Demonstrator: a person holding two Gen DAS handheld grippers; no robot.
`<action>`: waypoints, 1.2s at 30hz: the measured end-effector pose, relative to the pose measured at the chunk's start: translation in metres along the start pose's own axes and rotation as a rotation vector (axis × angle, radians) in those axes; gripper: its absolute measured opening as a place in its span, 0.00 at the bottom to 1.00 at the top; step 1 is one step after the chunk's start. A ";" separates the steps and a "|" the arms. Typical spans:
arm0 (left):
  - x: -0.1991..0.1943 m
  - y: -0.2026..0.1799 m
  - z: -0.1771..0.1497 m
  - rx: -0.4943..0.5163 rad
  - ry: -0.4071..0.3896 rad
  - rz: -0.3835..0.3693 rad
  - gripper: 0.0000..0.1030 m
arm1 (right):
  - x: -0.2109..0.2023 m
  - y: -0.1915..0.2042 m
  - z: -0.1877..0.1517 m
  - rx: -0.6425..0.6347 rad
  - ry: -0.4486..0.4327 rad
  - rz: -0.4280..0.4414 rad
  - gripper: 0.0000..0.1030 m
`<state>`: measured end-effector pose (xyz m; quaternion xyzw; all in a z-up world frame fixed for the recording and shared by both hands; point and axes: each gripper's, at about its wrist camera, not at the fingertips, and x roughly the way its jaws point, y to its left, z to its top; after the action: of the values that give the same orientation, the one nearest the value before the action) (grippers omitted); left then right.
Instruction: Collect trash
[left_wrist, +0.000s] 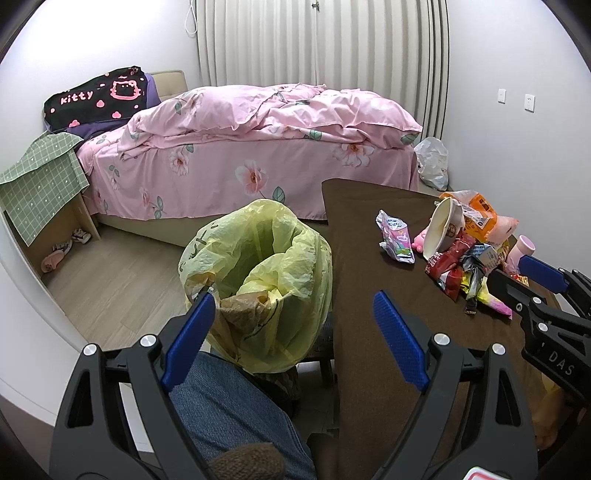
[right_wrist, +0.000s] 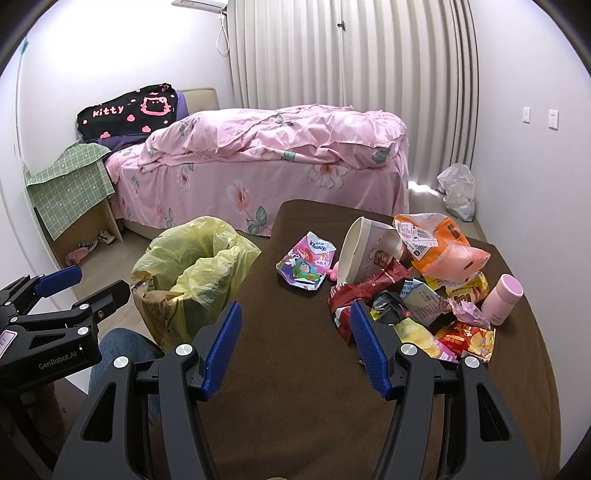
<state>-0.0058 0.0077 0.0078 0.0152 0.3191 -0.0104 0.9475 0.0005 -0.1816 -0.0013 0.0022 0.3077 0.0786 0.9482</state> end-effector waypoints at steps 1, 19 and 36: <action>0.000 0.000 0.000 0.000 0.001 0.000 0.81 | 0.000 0.000 0.000 0.001 0.000 0.001 0.56; 0.005 0.007 -0.003 -0.015 0.004 0.006 0.81 | 0.001 0.000 0.000 -0.002 0.007 0.010 0.56; 0.034 -0.009 -0.005 0.002 0.006 -0.036 0.81 | 0.008 -0.051 -0.007 0.044 0.007 -0.078 0.56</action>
<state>0.0181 -0.0018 -0.0166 0.0103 0.3223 -0.0279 0.9462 0.0100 -0.2313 -0.0146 0.0107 0.3124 0.0346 0.9493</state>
